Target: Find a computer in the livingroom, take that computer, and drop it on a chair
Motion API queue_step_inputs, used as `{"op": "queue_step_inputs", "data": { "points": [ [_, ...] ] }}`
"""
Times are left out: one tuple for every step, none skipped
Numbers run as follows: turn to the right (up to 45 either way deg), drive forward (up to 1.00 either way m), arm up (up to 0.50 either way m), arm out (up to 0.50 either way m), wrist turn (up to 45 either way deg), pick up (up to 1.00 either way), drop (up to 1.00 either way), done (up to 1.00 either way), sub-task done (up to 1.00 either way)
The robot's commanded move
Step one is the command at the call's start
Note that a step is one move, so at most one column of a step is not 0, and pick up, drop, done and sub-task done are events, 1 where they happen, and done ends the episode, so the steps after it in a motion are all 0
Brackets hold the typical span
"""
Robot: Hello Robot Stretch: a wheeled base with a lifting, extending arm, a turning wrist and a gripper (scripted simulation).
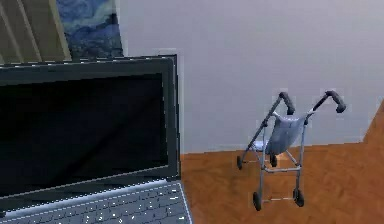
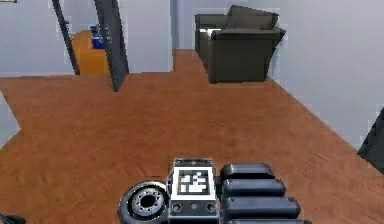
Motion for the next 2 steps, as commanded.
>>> {"op": "queue_step_inputs", "data": {
  "points": [
    [0.0, 0.55, 0.0, 0.0, 0.0, 0.0, 0.0, 0.0, 0.0],
    [-45.0, 0.0, 0.0, 0.0, 0.0, 0.0, 0.0, 0.0, 0.0]
  ]
}}
